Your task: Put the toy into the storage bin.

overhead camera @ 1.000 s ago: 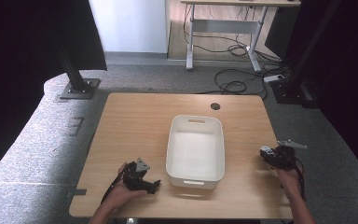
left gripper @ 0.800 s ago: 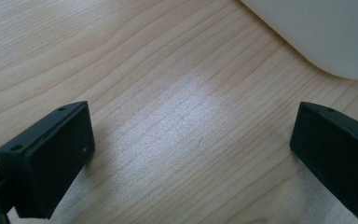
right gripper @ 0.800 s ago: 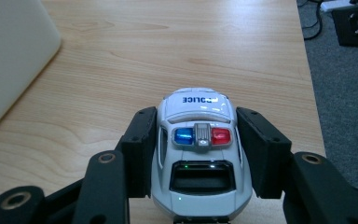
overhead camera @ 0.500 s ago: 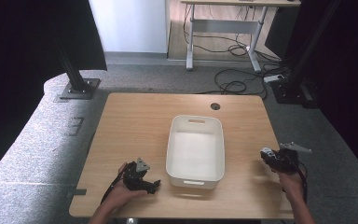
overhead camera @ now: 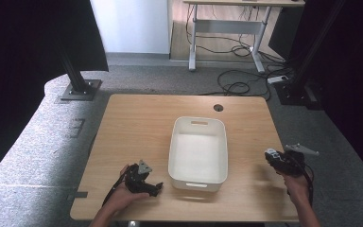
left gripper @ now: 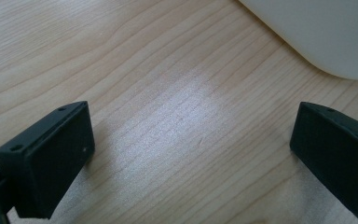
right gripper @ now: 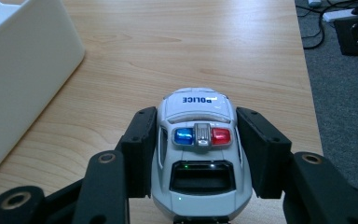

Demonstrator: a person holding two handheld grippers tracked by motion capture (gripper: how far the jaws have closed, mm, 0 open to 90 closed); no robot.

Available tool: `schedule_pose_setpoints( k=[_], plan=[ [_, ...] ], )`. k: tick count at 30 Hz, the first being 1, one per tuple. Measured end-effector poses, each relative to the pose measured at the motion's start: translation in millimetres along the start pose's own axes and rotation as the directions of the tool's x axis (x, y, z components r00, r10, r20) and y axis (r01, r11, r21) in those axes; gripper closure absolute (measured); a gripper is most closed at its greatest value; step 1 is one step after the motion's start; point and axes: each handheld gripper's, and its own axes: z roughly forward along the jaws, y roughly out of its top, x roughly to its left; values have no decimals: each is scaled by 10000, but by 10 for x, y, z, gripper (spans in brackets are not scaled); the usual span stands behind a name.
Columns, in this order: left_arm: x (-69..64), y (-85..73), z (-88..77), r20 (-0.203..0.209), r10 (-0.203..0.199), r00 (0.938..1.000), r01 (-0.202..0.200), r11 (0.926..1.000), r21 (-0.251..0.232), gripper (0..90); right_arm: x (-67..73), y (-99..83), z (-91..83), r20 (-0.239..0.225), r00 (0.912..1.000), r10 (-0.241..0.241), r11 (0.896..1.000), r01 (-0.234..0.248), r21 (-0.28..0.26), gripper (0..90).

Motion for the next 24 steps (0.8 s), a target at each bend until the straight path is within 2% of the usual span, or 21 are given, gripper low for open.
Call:
schedule_pose_setpoints(
  k=[24],
  plan=[
    [0, 2, 1, 9, 12, 10000, -12, 10000, 3, 0, 89, 44, -53, -126, 9998, -178, 9997, 176, -165, 502]
  ],
)
